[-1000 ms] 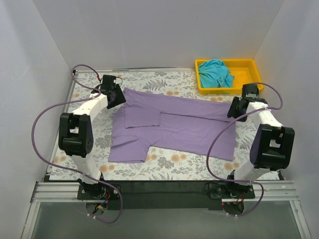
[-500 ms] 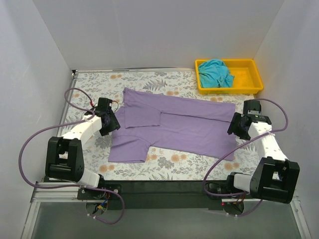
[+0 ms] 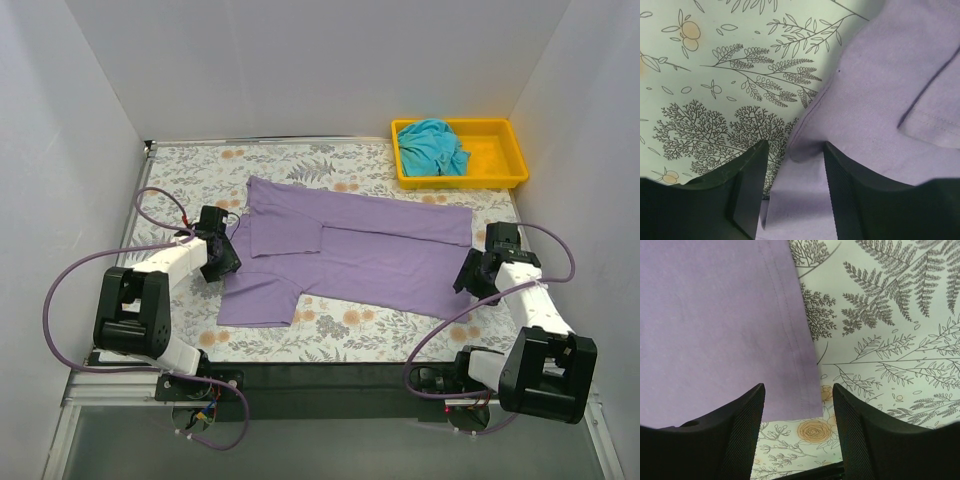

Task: Fold and stack the t-shirts
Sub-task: Fold the tshirt

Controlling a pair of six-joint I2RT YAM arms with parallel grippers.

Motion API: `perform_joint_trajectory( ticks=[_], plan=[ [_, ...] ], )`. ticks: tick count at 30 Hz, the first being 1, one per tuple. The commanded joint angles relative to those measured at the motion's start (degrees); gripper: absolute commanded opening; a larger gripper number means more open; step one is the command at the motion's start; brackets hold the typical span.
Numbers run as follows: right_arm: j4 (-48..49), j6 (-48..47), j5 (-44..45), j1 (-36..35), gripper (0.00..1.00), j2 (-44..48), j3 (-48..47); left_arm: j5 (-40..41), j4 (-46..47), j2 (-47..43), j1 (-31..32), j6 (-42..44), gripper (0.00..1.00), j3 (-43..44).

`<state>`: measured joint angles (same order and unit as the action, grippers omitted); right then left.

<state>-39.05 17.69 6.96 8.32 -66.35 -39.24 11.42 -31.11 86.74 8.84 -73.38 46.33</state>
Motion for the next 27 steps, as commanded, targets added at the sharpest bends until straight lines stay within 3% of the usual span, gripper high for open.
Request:
perform_joint_trajectory(
  ticks=[1,5,9,10,15,27],
  plan=[
    [0.2,2.3,0.4,1.2,0.54,1.7,1.3,0.1,2.6,0.5,0.0,-0.9,0.44,-1.9],
    [-0.2,3.8,0.9,3.2,0.54,2.4,2.9,-0.3,3.1,1.3,0.0,-1.0,0.32,-2.2],
    [-1.3,5.2,2.3,5.6,0.54,1.8,4.0,-0.3,3.1,1.0,0.0,-1.2,0.03,-2.6],
    [-1.6,5.4,2.8,6.4,0.54,1.6,3.9,-0.3,3.0,0.9,0.0,-1.3,0.0,-2.7],
    [-3.6,5.2,5.6,8.0,0.54,0.2,3.2,0.8,1.6,0.5,0.0,-1.4,0.0,-2.0],
    [-3.7,6.5,-4.7,8.1,0.51,-1.9,4.7,2.0,-0.8,-1.2,0.0,-1.4,0.0,-0.4]
  ],
)
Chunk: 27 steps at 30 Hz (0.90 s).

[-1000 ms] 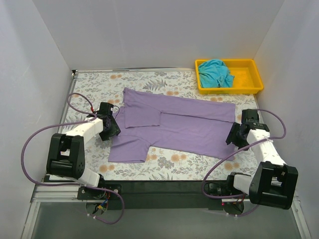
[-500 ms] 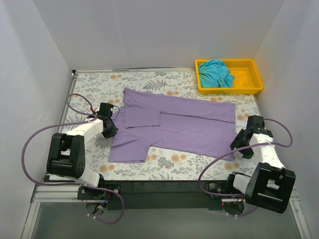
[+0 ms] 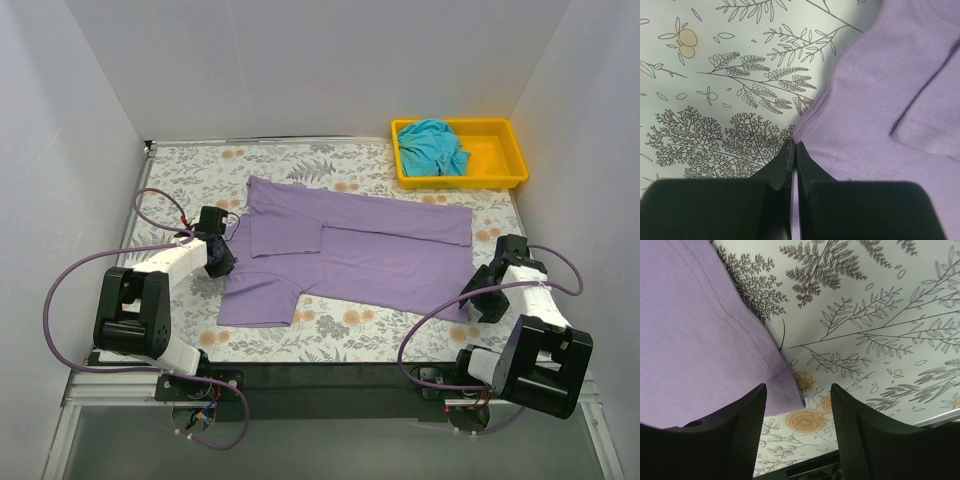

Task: Fold and stack the t-shirts
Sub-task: Fold the tshirt

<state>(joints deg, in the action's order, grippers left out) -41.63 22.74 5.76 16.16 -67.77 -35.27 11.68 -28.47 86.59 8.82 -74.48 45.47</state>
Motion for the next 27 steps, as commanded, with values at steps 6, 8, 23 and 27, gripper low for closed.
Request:
perform_joint_trajectory(
  ticks=[6,8,23,27],
  plan=[
    [-1.5,1.9,-4.7,0.3,0.5,-1.0,1.5,1.4,-3.8,-1.3,0.1,-0.4,0.0,0.2],
    [-1.7,2.0,-5.1,0.3,0.5,-1.0,1.8,1.4,-3.8,-1.2,0.1,-0.4,0.0,0.2],
    [-1.7,1.7,-5.3,0.2,0.35,-1.4,1.9,2.3,-3.9,-2.0,0.1,-0.7,0.0,-0.8],
    [-1.6,1.7,-4.8,0.2,0.2,-1.4,1.6,2.0,-4.0,-2.3,0.1,-0.7,0.0,-1.1]
  ],
)
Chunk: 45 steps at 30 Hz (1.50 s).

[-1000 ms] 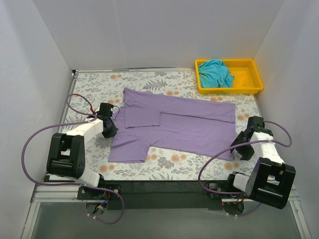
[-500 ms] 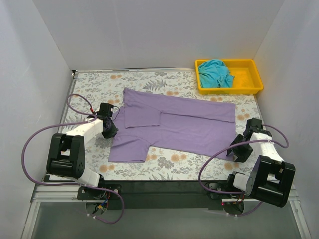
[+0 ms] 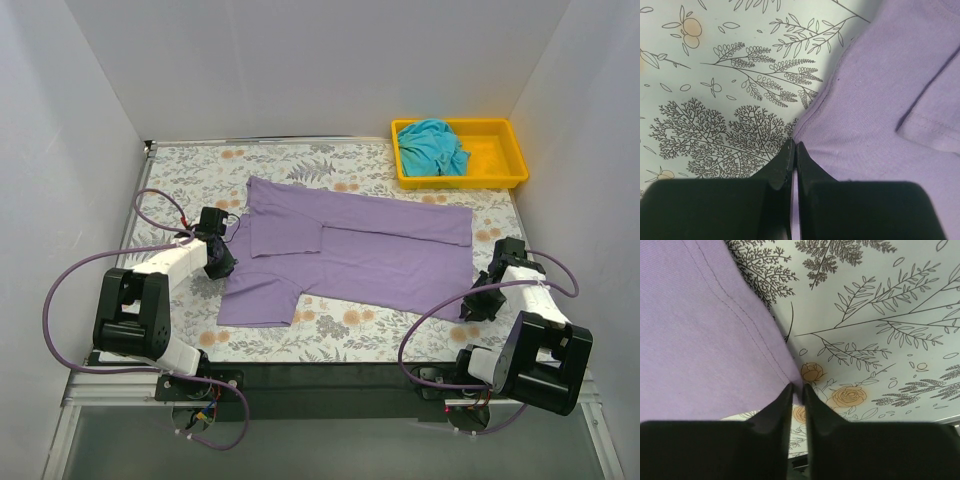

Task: Fold and stack the t-shirts
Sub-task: Fold the tshirt

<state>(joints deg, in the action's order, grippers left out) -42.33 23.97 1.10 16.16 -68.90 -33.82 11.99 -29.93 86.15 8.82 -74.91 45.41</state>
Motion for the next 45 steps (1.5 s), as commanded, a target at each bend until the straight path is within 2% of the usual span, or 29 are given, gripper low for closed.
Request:
perform_joint_trajectory(
  ticks=[1,6,13,19,28,33,38,45],
  plan=[
    [-0.9,0.4,-0.2,0.3,0.14,-0.3,0.2,1.6,-2.7,-1.8,0.1,-0.2,0.0,-1.2],
    [-1.2,0.0,0.0,0.2,0.01,0.1,-0.3,1.3,-3.5,-1.8,-0.1,-0.1,0.0,-0.1],
    [-4.0,-1.6,0.9,0.2,0.01,0.6,-4.0,0.6,-9.5,-3.1,-1.3,-0.2,0.0,2.8],
    [-5.9,-2.9,-0.7,0.3,0.01,-0.3,-10.9,-0.1,-12.9,-4.1,-2.7,2.4,0.0,7.4],
    [-4.7,-6.6,-1.4,0.3,0.01,-9.1,-22.4,-4.9,-15.6,6.2,-7.0,5.2,0.0,22.2],
    [-4.0,-8.3,-2.2,0.3,0.01,-15.7,-28.2,-8.4,-16.8,12.5,-7.1,4.6,0.0,32.0],
    [-3.5,-9.2,-2.6,0.3,0.01,-21.3,-34.2,-10.2,-17.1,19.4,-7.1,4.0,0.0,38.3],
    [-1.7,-8.9,-2.8,0.2,0.01,-26.4,-37.4,-11.8,-17.4,27.0,-7.1,4.0,0.0,46.8]
  ],
)
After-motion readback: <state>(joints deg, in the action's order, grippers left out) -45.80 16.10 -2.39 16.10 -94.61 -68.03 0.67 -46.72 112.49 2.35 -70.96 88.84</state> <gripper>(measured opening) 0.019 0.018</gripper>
